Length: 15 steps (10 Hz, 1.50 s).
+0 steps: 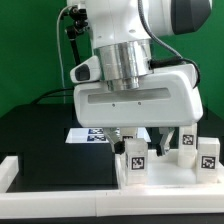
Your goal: Assemble square table
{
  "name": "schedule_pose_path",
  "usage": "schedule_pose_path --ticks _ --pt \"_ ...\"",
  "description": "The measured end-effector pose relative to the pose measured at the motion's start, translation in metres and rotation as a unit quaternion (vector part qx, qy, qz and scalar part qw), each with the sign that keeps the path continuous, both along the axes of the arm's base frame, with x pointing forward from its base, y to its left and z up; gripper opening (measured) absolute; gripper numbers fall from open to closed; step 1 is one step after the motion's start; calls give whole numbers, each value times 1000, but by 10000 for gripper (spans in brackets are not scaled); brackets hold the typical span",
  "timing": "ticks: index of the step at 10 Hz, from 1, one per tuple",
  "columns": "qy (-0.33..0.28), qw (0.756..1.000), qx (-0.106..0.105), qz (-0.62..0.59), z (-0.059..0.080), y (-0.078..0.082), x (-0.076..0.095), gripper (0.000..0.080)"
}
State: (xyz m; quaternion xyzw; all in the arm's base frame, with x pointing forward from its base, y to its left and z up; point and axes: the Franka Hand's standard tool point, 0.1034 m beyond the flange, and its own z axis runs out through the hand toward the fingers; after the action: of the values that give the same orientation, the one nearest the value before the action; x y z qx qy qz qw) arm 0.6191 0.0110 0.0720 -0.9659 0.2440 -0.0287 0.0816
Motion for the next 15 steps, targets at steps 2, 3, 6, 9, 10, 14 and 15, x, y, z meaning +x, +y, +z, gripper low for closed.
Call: schedule_pose_path --ticks 2,3,6,9,10,14,15 --pt "-21 979 -45 198 1 -3 2 649" --pt "-26 959 -59 276 1 -3 2 649" --pt "-25 961 -58 271 0 -4 1 645" --pt "-15 984 -48 170 0 -4 1 289" --pt "-10 991 -44 129 0 -4 1 289" --pt "18 989 -9 -145 -1 -5 2 289" --pt "33 967 12 -252 1 -3 1 289"
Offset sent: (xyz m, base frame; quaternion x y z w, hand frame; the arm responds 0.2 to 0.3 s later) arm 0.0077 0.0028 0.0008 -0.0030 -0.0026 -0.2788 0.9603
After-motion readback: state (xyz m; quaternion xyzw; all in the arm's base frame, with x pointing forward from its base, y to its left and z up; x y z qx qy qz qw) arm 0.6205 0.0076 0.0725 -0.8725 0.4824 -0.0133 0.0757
